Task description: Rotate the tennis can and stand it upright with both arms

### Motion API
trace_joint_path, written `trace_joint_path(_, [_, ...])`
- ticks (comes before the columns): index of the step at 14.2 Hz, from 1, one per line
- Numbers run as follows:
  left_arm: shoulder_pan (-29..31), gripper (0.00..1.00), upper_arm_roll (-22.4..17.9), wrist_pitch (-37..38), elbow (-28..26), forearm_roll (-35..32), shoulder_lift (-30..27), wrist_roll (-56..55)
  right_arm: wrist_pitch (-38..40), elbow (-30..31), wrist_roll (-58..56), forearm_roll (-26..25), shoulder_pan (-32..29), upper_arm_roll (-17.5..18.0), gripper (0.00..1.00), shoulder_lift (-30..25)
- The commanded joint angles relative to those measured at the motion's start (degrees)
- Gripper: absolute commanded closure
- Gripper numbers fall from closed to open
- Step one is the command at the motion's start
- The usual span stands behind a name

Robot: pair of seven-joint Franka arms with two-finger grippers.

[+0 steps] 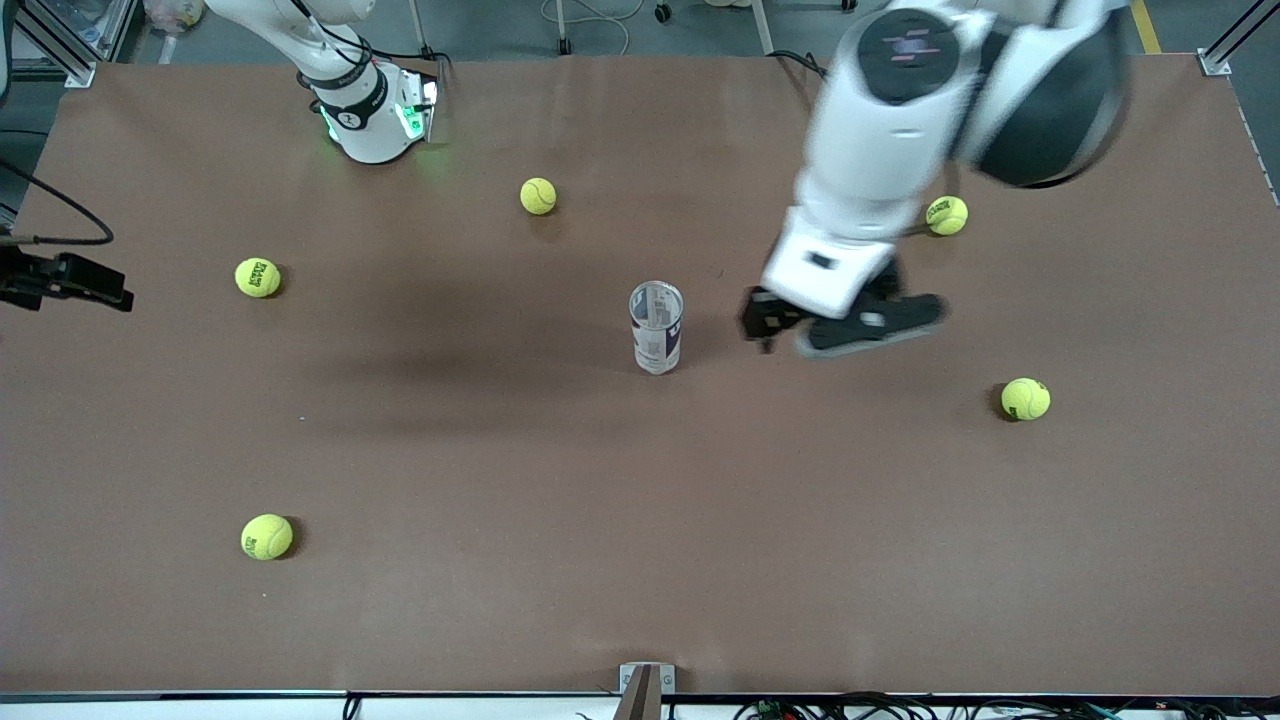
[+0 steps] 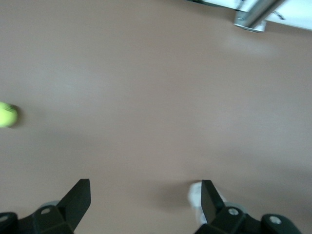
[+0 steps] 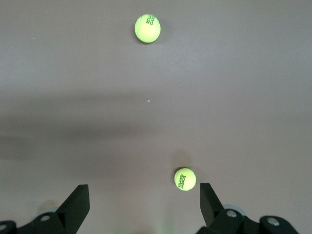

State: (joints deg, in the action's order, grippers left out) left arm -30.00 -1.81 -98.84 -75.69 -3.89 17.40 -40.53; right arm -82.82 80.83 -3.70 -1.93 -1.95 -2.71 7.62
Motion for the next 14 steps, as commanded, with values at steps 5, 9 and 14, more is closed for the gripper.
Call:
trace_joint_path(5, [17.32,0.00,0.67,8.49,-1.48,0.99,-8.86,25.65,-2.00,8.82,-0.60,1.50,0.55,-0.99,0.00,-9.12])
trace_joint_path(9, [25.07,0.00,0.50,12.17,-1.56,1.95,-12.12,37.09,-1.30,8.91,-1.75,1.23,0.46,-1.07,0.00,-10.96])
trace_joint_path(14, [25.07,0.00,0.67,15.88,-1.39,2.74,-11.51,38.15,-1.56,9.88,-1.66,1.32,0.55,-0.81,0.00,-12.10])
